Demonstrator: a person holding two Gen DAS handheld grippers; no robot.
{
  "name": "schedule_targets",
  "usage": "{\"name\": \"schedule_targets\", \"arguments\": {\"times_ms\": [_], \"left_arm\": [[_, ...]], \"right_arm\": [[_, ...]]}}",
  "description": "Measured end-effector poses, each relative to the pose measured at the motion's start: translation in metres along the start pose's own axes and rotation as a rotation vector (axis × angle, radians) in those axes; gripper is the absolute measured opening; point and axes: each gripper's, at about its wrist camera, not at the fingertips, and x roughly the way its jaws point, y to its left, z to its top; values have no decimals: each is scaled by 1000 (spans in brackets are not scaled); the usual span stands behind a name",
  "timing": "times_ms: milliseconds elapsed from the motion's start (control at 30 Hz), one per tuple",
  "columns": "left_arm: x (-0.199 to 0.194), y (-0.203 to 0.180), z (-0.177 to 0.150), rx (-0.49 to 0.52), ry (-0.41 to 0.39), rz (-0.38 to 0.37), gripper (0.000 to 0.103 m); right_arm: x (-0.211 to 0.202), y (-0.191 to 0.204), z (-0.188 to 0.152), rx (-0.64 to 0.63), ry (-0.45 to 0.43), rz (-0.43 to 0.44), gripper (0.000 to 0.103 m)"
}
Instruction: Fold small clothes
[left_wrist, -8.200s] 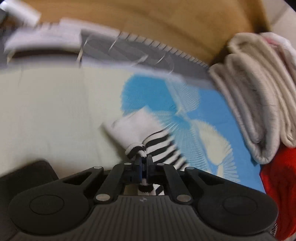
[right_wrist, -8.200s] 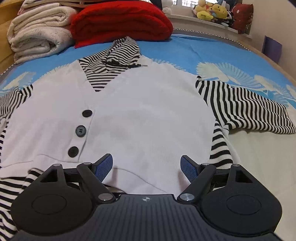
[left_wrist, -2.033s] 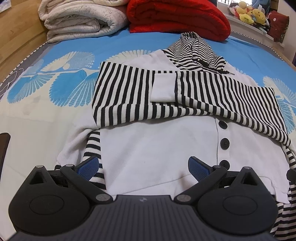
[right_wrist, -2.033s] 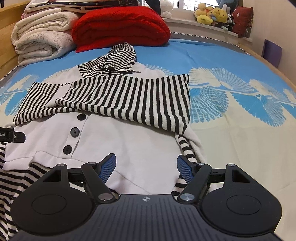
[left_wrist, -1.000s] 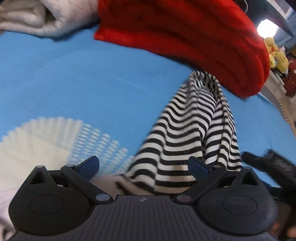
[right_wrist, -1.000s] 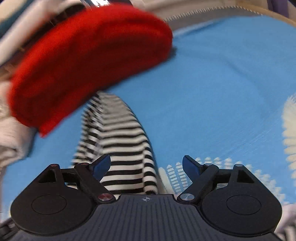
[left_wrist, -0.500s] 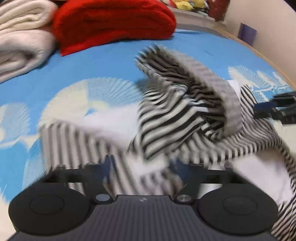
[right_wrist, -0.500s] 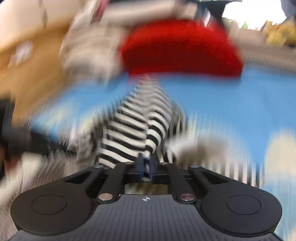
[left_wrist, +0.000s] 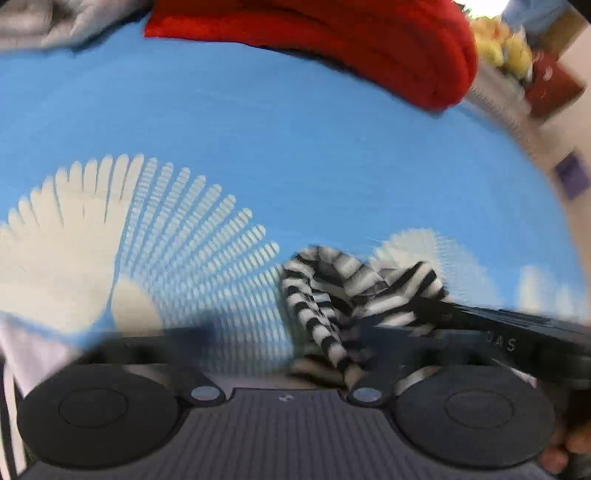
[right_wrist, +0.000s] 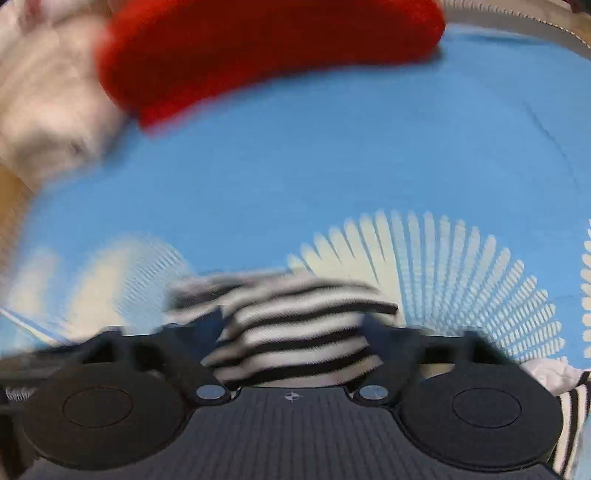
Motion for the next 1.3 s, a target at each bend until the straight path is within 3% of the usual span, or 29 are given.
{"name": "schedule_targets", "arguments": {"times_ms": [33, 133, 200, 267, 333, 367, 400, 467, 533, 600, 633, 667, 700, 800, 867, 900, 933, 967, 1067, 1100, 1167, 1233, 1267, 1300], "left_arm": [[-3, -8, 7, 35, -18, 8, 5], [-58, -19, 31, 5, -261, -69, 5], [-109, -18, 38, -40, -438, -99, 6], [-161, -8, 27, -56, -589, -171, 9], [-196, 5, -8, -15, -657, -214, 39], [-204, 12, -29, 13, -652, -210, 61], [-208, 21, -59, 35, -640, -194, 74], [-205, 44, -122, 80, -554, -151, 86], [-190, 72, -182, 63, -412, -116, 91], [-178, 101, -223, 21, -286, -70, 91], [-172, 115, -238, -3, -230, -45, 91], [-169, 125, -245, -23, -211, -28, 91], [-171, 135, -243, -51, -216, -13, 91], [-182, 135, -218, -97, -300, -46, 91], [-189, 121, -198, -93, -372, -95, 92], [-187, 112, -186, -86, -398, -108, 97], [-181, 100, -169, -78, -423, -115, 99], [-175, 90, -161, -64, -443, -128, 100], [-141, 50, -148, 35, -429, -183, 100], [-127, 41, -147, 63, -413, -162, 100], [-99, 29, -148, 114, -367, -60, 100], [-62, 25, -152, 155, -299, 84, 100], [-50, 25, -153, 181, -311, 105, 103], [-51, 26, -161, 215, -361, 113, 103]], "right_arm": [[-5, 5, 5, -20, -58, -37, 2], [-59, 12, 27, -19, -363, -40, 2], [-113, 17, 36, -28, -586, 35, 2], [-163, 19, 28, -71, -749, 169, 3], [-206, 15, -4, -173, -818, 298, 3], [-219, 13, -29, -247, -818, 353, 3], [-227, 10, -59, -319, -806, 401, 3], [-230, -1, -137, -502, -731, 469, 4], [-220, -17, -218, -696, -580, 498, 5], [-193, -31, -287, -804, -345, 473, 23], [-179, -38, -315, -832, -233, 414, 46], [-171, -46, -336, -844, -183, 358, 53], [-169, -53, -349, -847, -179, 316, 53], [-182, -65, -329, -718, -260, 333, 55], [-195, -68, -286, -546, -362, 370, 66], [-195, -68, -286, -546, -362, 370, 69], [-186, -71, -243, -360, -447, 355, 71], [-178, -70, -223, -277, -468, 335, 71], [-144, -66, -178, -176, -509, 301, 67], [-144, -66, -178, -176, -509, 301, 64], [-96, -61, -151, -174, -443, 165, 46], [-49, -65, -141, -181, -332, -41, 45], [-31, -73, -139, -171, -301, -95, 48], [-31, -80, -144, -173, -370, -88, 52]]}}
